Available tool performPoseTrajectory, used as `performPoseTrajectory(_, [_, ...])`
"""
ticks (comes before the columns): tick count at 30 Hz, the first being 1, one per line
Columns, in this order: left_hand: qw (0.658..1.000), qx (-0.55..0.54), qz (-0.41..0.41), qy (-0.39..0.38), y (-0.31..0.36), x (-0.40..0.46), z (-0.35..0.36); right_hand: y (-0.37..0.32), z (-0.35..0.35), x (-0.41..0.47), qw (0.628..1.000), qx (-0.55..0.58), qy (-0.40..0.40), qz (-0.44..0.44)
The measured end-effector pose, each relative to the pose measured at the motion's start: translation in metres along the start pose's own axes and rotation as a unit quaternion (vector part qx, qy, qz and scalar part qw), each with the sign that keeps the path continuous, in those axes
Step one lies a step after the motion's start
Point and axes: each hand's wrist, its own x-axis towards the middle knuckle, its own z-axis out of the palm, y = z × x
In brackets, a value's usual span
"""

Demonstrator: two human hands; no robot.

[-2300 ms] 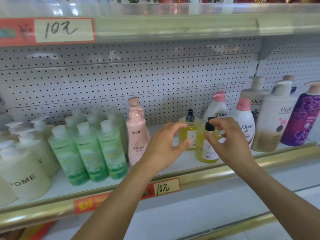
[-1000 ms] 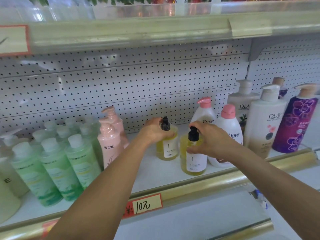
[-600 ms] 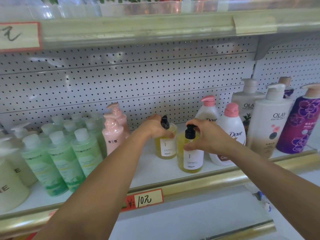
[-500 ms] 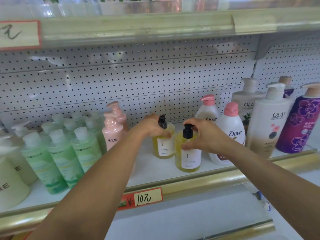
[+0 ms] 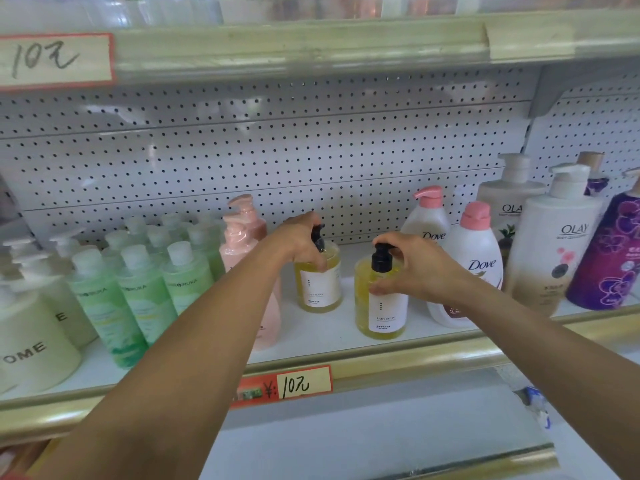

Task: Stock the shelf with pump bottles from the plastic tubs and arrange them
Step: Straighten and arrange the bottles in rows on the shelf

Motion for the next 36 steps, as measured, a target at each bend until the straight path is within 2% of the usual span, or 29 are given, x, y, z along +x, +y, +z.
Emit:
performPoseTrajectory(13, [0.995, 0.104, 0.004, -0.005, 0.008, -0.007, -0.008, -0.018, 0.011, 0.002, 1.0, 0.006, -0.024, -0.016])
performPoseTrajectory(22, [0.994, 0.105, -0.003, -0.028, 0.008, -0.009, -0.012, -0.03, 0.016, 0.001, 0.999, 0.009, -0.026, -0.029])
performPoseTrajectory(26, [0.998, 0.06, 0.003, -0.029, 0.007, -0.009, -0.006, -0.035, 0.017, -0.001, 0.999, -0.009, -0.023, -0.035])
performPoseTrajectory(28, [0.999, 0.021, 0.033, 0.011, 0.007, -0.016, -0.004, -0.031, 0.018, -0.003, 0.999, 0.0, -0.022, -0.048])
performPoseTrajectory(30, [0.993, -0.022, 0.084, 0.08, 0.006, -0.034, -0.003, -0.024, 0.02, -0.007, 0.997, 0.058, -0.032, -0.047])
performPoseTrajectory(33, [0.973, -0.075, 0.143, 0.165, -0.002, -0.075, 0.013, -0.009, 0.03, -0.016, 0.982, 0.184, -0.036, 0.012])
performPoseTrajectory(36, [0.966, -0.167, 0.14, 0.141, -0.012, -0.114, 0.053, 0.007, 0.051, -0.021, 0.969, 0.24, -0.025, 0.059])
